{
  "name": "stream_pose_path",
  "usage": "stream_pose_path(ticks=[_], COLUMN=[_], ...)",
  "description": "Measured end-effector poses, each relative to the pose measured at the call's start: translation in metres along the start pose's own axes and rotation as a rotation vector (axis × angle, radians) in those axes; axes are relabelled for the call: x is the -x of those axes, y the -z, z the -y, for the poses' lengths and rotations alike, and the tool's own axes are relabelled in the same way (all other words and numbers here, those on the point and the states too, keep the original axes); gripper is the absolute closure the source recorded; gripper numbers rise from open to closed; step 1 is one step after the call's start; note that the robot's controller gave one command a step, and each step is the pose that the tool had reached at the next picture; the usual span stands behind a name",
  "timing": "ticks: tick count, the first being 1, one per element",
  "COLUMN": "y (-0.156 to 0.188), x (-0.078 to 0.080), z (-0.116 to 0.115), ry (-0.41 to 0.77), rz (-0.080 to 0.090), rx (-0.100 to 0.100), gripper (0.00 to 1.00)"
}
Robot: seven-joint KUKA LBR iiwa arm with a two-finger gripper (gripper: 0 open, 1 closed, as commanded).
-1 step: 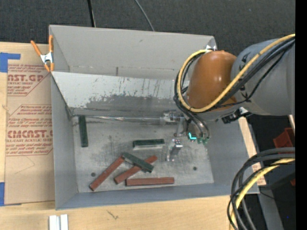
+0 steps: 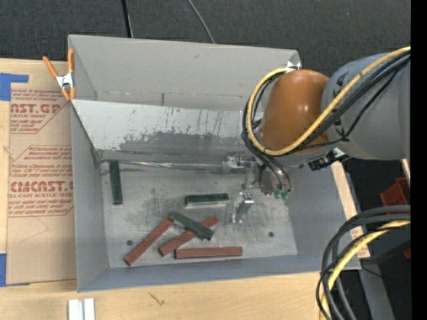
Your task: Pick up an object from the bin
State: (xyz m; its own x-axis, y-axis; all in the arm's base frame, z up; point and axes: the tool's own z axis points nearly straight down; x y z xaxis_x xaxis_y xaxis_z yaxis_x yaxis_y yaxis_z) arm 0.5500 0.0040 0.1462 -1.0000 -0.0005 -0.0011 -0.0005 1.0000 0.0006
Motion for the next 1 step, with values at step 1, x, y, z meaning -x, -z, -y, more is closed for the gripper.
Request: stream_pose_path(ticks=[1], y=[-0.0672], x=[0.0132], z=[-0.0234], ry=[0.075], rz=[-0.002], rx=[0.0], gripper=[1.0])
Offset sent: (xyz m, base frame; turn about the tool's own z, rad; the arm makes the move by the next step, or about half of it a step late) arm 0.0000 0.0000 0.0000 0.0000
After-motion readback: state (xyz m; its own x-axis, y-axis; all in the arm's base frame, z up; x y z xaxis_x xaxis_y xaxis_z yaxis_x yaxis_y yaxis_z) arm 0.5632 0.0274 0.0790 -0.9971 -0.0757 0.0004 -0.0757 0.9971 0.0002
